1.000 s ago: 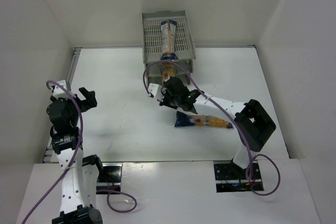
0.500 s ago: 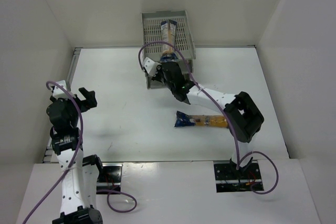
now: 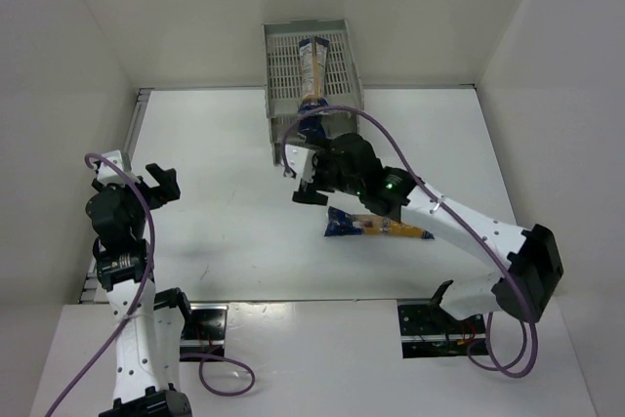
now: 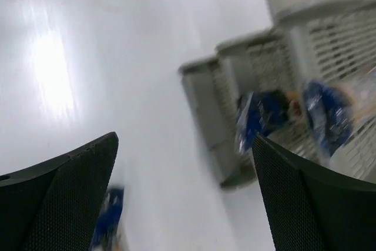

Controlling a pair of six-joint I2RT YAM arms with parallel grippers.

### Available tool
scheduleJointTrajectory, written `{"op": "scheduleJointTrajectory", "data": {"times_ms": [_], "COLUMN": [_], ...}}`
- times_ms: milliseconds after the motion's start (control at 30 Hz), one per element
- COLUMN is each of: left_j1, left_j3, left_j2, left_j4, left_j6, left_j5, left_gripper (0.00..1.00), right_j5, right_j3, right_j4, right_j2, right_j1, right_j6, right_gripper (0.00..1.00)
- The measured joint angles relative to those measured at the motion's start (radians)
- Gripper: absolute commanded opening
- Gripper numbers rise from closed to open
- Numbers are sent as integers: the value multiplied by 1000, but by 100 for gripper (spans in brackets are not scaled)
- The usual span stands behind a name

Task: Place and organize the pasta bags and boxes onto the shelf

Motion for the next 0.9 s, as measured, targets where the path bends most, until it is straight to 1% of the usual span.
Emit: {"op": "scheduleJointTrajectory", "data": {"times_ms": [100, 200, 267, 333, 467, 733, 833, 900], "left_j1": [0, 0, 0, 0, 0, 0, 0, 0], "left_j3": [0, 0, 0, 0, 0, 0, 0, 0], "left_j2": [0, 0, 0, 0, 0, 1, 2, 2], "left_j4": [0, 0, 0, 0, 0, 1, 1, 1], "left_j6": [0, 0, 0, 0, 0, 0, 0, 0], "left_j5": [0, 2, 2, 4, 8, 9, 9, 9], "left_gripper": [99, 99, 99, 99, 99, 99, 99, 99], "right_j5": [-21, -35, -27, -15, -24, -12, -2, -6], "right_j3": [-77, -166, -227, -276, -324, -414, -425, -429], "right_j4": [-137, -295, -371, -433, -484, -443, -434, -426], "right_j2": [-48, -32, -22, -22, -18, 49, 46, 46], "right_j1": [-45, -173, -271, -327, -336, -399, -400, -400], "right_j6": [-45, -118, -177, -231, -301, -401, -426, -446], "right_gripper": [100, 100, 100, 100, 100, 100, 84, 38]}}
